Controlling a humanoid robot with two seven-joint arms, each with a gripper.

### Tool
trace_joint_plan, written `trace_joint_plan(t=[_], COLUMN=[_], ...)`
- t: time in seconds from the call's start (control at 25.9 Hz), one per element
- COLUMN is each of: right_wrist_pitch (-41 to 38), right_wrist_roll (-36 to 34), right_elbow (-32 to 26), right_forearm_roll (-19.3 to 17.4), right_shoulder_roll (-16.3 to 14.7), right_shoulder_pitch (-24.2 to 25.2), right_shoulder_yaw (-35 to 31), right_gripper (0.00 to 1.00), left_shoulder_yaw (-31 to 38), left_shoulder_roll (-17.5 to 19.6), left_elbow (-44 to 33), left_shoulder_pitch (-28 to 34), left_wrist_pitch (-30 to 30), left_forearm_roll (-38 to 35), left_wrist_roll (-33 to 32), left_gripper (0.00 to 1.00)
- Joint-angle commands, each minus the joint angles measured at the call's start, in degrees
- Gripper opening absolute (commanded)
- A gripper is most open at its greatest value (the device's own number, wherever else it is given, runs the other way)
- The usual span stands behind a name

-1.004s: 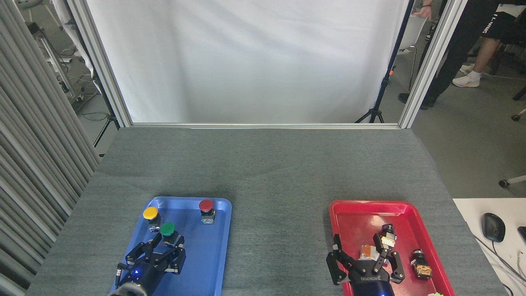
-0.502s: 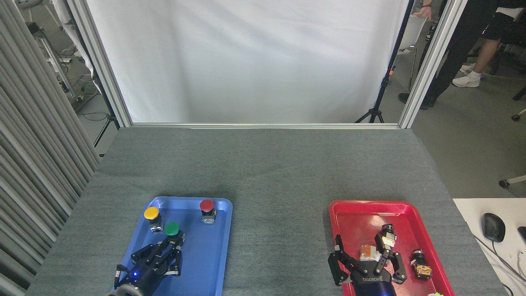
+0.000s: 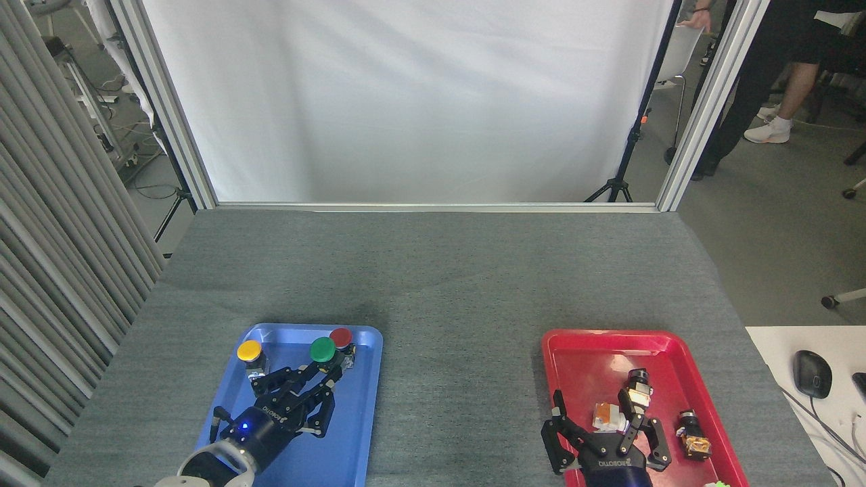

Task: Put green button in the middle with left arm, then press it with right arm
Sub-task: 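Carry the green button off the tray toward the table middle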

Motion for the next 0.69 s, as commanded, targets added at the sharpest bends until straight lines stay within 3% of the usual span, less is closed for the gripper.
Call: trace_joint_plan(t=[0.0, 0.19, 0.39, 0.66], right_wrist_pitch=[-0.2, -1.8, -1.9, -1.9], right_wrist_roll=[-0.1, -0.2, -0.2, -0.2], right_elbow=[0.0, 0.0, 0.0, 0.1], right_forearm_roll=[0.0, 0.0, 0.0, -0.1], right_shoulder_roll=[-0.1, -0.2, -0.3, 0.0], right_shoulder_pitch=[0.4, 1.3, 1.5, 1.6], right_shoulder_yaw=[-0.2, -2.0, -2.1, -2.0], right_gripper=[1.00, 1.00, 1.00, 1.00], left_shoulder_yaw=[-11.0, -16.4, -16.8, -17.4], left_shoulder_roll=[-2.3, -9.8, -15.0, -16.0], left_elbow=[3.2, 15.1, 20.2, 23.5], left_shoulder_pitch=[-6.4, -12.2, -13.1, -13.1], left_wrist_pitch=[1.0, 2.7, 3.1, 5.4], left_forearm_roll=[-1.9, -3.0, -7.3, -7.8], left_wrist_roll=[-0.6, -1.1, -1.0, -0.6], left_gripper=[0.00, 0.00, 0.00, 0.00])
